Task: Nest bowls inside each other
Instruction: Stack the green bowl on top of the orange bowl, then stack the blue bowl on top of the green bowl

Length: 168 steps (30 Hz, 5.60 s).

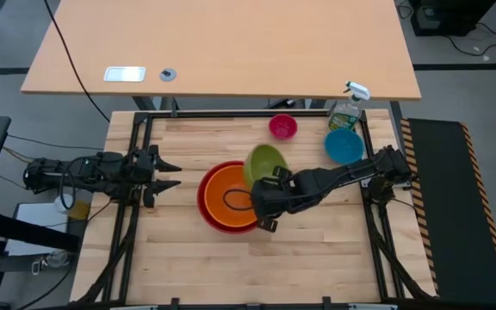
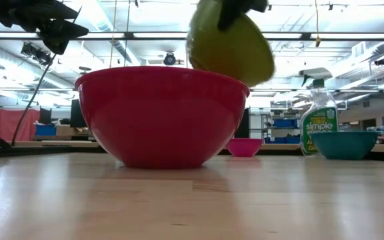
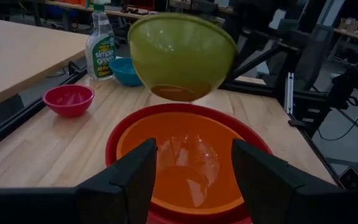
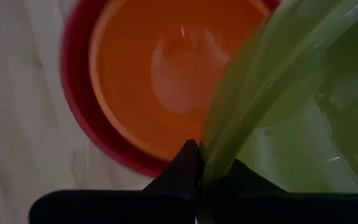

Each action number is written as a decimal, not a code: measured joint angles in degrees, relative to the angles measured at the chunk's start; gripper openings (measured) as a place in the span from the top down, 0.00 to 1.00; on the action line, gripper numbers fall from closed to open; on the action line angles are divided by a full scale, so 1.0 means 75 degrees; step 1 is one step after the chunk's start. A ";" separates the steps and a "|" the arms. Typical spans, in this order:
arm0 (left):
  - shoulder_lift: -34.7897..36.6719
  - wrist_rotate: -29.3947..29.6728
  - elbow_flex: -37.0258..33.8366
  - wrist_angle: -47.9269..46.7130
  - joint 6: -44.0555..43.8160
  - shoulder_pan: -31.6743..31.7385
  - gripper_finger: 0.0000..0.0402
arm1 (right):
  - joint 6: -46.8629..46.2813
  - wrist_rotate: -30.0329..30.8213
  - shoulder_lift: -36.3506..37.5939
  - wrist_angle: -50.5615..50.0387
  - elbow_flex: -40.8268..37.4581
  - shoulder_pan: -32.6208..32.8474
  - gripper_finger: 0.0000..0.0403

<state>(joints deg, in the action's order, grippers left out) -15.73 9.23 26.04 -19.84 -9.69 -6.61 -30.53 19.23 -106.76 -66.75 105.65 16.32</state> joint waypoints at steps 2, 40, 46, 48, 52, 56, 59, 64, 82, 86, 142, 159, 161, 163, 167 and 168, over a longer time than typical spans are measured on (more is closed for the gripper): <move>-0.0002 0.0003 0.0000 0.0014 0.0008 0.0000 0.48 | 0.0265 0.0170 0.0000 0.0410 0.0003 0.0084 0.93; -0.0117 0.0003 0.0000 0.0100 0.0000 0.0000 0.48 | 0.2238 -0.1349 -0.1533 0.1467 0.0050 -0.0132 0.55; -0.0371 0.0000 -0.0112 0.0288 -0.0188 0.0000 0.48 | 0.1445 -0.1520 -0.1127 0.1106 0.0052 -0.0189 0.47; -0.0652 0.0001 -0.0304 0.0648 -0.0233 0.0000 0.48 | 0.1056 -0.1520 -0.0964 0.0717 0.0052 -0.0187 0.47; -0.1486 0.0000 -0.0539 0.1292 -0.0260 0.0000 0.48 | 0.0129 -0.1127 -0.0510 -0.0550 0.0055 -0.0192 0.48; -0.2422 -0.0399 -0.0530 0.1685 -0.0345 0.0003 0.48 | -0.0621 -0.0358 -0.0188 -0.1964 0.0046 -0.0192 0.51; -0.2931 -0.0591 -0.0530 0.2125 -0.0218 0.0003 0.48 | -0.0911 -0.0197 0.0179 -0.2242 -0.0091 -0.0294 0.53; -0.3142 -0.0586 -0.0527 0.2513 -0.0149 0.0009 0.48 | -0.1232 -0.0341 0.0845 -0.1998 -0.1467 -0.0752 0.56; -0.3034 -0.0583 -0.0525 0.2418 -0.0008 0.0134 0.48 | -0.2152 0.0360 0.4404 -0.0295 -0.6903 -0.2914 0.57; -0.3054 -0.0583 -0.0525 0.2265 -0.0241 0.0274 0.48 | -0.2099 0.0562 0.3876 -0.0473 -0.6988 -0.3212 0.56; -0.2946 -0.0586 0.0659 -0.0017 0.0209 -0.0510 0.48 | -0.2535 0.0171 0.1244 -0.1143 -0.4064 -0.1467 0.93; -0.2949 -0.0555 0.0659 0.0173 0.0468 -0.0505 0.48 | 0.0992 0.1057 0.0535 0.4328 -0.2189 0.0524 0.94; -0.2946 -0.0523 0.0659 0.0214 0.0500 -0.0507 0.48 | 0.1466 0.0664 0.0114 0.4719 -0.2164 0.0492 0.94; -0.2946 -0.0525 0.0659 0.0200 0.0501 -0.0491 0.48 | 0.1866 0.0497 -0.0382 0.4562 -0.1938 0.0443 0.94; -0.2949 -0.0522 0.0659 0.0160 0.0430 -0.0490 0.48 | 0.2429 0.0809 -0.1109 0.3666 -0.1318 0.0345 0.93; -0.2948 -0.0523 0.0659 0.0159 0.0427 -0.0491 0.48 | 0.2476 0.0880 -0.1260 0.3367 -0.1162 0.0310 0.93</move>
<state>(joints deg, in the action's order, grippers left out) -37.84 5.31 30.98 -18.65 -6.48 -10.29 -11.96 25.83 -116.21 -41.49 96.93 18.64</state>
